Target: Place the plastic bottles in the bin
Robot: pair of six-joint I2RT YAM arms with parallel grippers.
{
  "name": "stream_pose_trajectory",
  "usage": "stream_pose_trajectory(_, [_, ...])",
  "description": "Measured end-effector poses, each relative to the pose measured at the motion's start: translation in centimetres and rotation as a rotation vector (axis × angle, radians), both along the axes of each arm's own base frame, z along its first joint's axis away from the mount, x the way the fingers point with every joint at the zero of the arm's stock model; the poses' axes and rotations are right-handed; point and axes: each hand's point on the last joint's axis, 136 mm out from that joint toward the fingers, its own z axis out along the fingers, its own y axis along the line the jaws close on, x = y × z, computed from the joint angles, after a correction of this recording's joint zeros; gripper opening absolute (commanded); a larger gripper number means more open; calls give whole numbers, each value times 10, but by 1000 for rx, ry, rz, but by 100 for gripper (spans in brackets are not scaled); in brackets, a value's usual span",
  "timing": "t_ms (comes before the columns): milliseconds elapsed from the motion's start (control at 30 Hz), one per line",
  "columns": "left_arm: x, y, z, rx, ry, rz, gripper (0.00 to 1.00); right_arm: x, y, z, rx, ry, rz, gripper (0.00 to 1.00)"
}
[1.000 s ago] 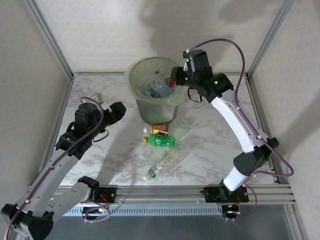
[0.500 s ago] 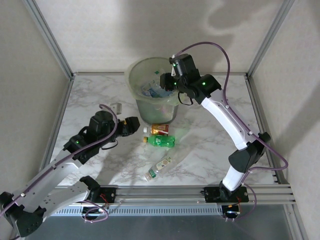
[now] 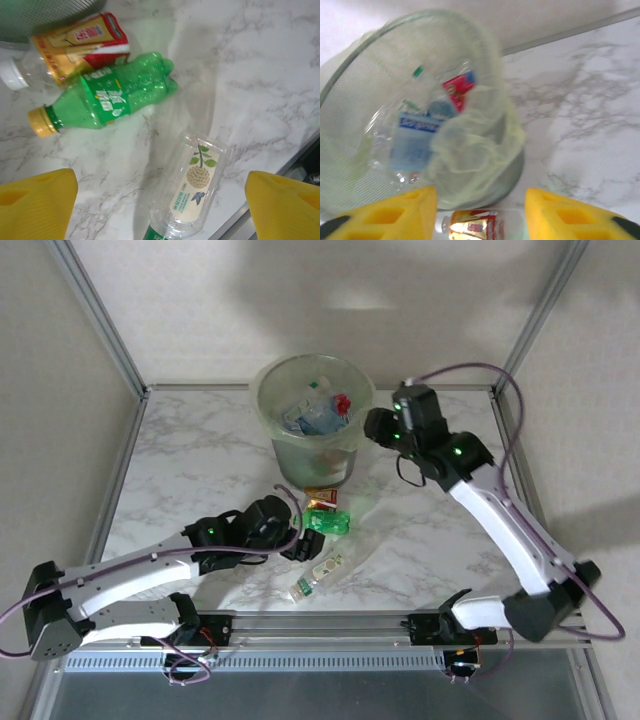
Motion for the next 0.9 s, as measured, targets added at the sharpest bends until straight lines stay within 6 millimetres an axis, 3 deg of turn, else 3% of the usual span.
stream_pose_trajectory(100, [-7,-9,-19,69,9,-59,89,-13,-30,-11,30,12,-86,64])
stream_pose_trajectory(200, [-14,-17,-45,164,28,-126,89,-24,-47,-33,56,51,-146,70])
stream_pose_trajectory(333, [-22,-28,-71,275,47,-209,90,-35,-58,-69,83,119,-190,73])
stream_pose_trajectory(433, [-25,-33,-82,317,51,-250,100,-38,-59,-90,96,168,-201,74])
stream_pose_trajectory(733, [-23,-40,-94,360,55,-293,100,-31,-55,-93,140,173,-201,75])
stream_pose_trajectory(900, [-31,-45,-102,366,77,-329,100,-29,-56,-93,145,176,-206,75])
